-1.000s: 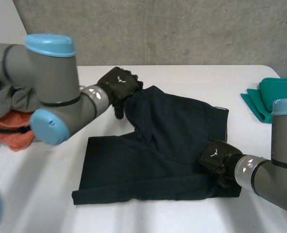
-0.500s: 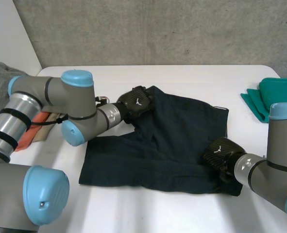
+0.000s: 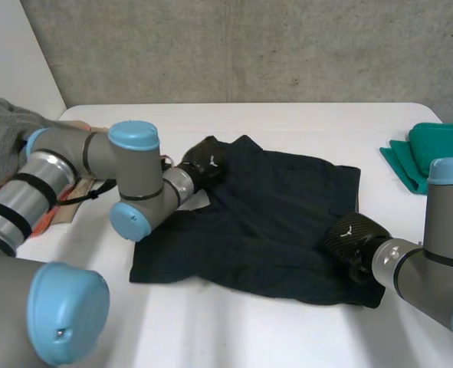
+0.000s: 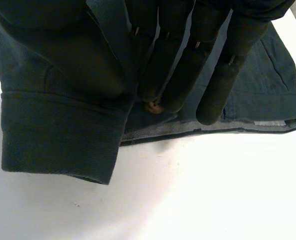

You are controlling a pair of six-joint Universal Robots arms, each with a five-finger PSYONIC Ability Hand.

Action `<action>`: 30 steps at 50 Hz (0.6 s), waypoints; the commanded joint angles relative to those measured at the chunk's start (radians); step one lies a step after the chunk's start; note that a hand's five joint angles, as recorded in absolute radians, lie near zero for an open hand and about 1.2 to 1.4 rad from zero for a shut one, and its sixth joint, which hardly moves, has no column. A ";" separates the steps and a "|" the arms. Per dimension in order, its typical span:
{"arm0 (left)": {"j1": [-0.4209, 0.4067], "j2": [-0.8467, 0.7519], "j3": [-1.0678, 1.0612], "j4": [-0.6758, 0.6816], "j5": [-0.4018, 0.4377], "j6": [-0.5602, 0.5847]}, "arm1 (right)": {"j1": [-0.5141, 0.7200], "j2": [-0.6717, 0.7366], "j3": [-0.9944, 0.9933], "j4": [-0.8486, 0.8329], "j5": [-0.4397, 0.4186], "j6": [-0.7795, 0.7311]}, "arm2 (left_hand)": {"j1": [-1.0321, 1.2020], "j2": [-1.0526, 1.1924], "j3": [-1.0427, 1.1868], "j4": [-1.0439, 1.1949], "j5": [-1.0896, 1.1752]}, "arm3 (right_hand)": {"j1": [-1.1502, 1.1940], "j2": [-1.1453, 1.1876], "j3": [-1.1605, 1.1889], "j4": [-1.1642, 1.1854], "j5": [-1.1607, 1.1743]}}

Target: Fold the laundry.

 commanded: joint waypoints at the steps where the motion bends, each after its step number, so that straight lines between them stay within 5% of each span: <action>1: 0.027 0.102 -0.159 0.002 -0.087 -0.140 | 0.020 -0.007 -0.001 0.012 0.001 0.008 | 0.241 0.203 0.209 0.202 0.239 | 0.311 0.211 0.205 0.198 0.191; 9: 0.021 0.118 -0.160 -0.084 -0.271 -0.359 | 0.035 -0.013 -0.003 0.020 0.010 0.028 | 0.241 0.203 0.209 0.202 0.239 | 0.311 0.211 0.205 0.198 0.191; 14: 0.020 0.110 -0.133 -0.153 -0.299 -0.447 | 0.040 -0.014 -0.009 0.021 0.021 0.037 | 0.241 0.203 0.209 0.202 0.239 | 0.311 0.211 0.205 0.198 0.191; 17: 0.021 0.115 -0.124 -0.182 -0.289 -0.504 | 0.043 -0.013 -0.012 0.024 0.026 0.043 | 0.063 0.025 0.031 0.024 0.061 | 0.311 0.211 0.205 0.198 0.191; 22: 0.029 0.158 -0.126 -0.203 -0.329 -0.606 | 0.050 -0.014 -0.019 0.030 0.026 0.048 | -0.977 -1.015 -1.009 -1.016 -0.979 | 0.311 0.211 0.205 0.198 0.191; 30: 0.070 0.392 -0.313 -0.227 -0.357 -0.735 | 0.076 -0.016 -0.050 0.041 0.027 0.089 | -0.925 -0.962 -0.956 -0.963 -0.926 | 0.311 0.211 0.205 0.198 0.191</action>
